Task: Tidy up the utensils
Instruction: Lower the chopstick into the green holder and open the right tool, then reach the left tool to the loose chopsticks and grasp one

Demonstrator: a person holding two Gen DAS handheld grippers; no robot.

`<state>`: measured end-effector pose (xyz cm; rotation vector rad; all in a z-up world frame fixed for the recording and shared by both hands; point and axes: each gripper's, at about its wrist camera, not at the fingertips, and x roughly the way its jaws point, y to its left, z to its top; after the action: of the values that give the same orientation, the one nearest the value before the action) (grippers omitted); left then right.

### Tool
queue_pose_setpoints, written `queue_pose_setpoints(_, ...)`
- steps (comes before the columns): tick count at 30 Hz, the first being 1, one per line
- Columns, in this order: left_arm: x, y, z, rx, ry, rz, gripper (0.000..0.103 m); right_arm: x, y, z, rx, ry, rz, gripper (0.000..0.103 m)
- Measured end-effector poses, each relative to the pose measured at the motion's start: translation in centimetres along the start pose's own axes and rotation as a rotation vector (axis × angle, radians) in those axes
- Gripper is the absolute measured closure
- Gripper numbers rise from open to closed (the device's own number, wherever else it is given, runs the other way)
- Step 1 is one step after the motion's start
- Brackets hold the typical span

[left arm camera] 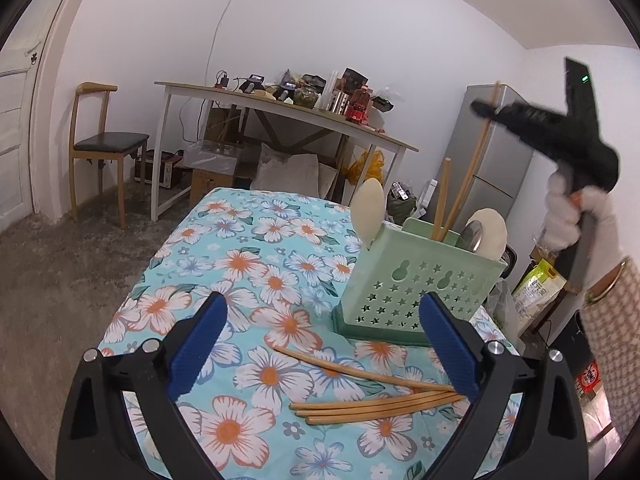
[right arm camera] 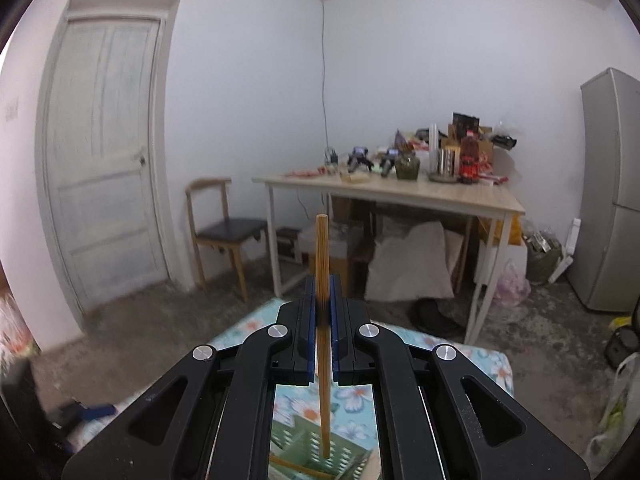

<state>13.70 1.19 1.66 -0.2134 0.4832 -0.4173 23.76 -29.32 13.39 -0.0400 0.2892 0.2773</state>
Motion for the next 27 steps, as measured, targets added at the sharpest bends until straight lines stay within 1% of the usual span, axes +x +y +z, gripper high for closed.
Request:
queue_pose_setpoints(5,0.2,0.2,-0.1,-0.006,0.006,0.002,0.007,1.7,0.8,-2.2,-0.062,0.099,-0.035,0.097)
queue_pose_setpoints(7,0.2,0.1,-0.2,-0.007,0.007,0.003,0.007,1.8,0.9,-2.3,-0.072,0.115,-0.038,0.091)
queue_pose_setpoints(8,0.2,0.1,-0.2,-0.006,0.008,0.005,0.006,1.6,0.9,-2.4,-0.069,0.118,-0.037,0.083)
queue_pose_setpoints(9,0.1,0.0,-0.2,-0.006,0.009,0.007,0.006,1.3,0.9,-2.3,-0.065,0.115,-0.036,0.078)
queue_pose_setpoints(16,0.0,-0.1,-0.2,-0.01,0.014,0.009,0.006,-1.0,0.5,-1.3,-0.026,0.078,-0.02,0.075)
queue_pose_setpoints(19,0.1,-0.1,-0.2,-0.006,0.014,0.01,0.006,-2.8,0.2,-1.2,0.005,0.06,-0.01,0.075)
queue_pose_setpoints(23,-0.1,-0.3,-0.2,0.003,0.017,0.009,0.006,-5.4,0.2,-1.8,0.047,0.053,0.016,0.075)
queue_pose_setpoints(27,-0.1,-0.3,-0.2,0.003,0.019,0.01,0.006,-7.3,0.2,-3.2,0.087,0.067,0.058,0.07)
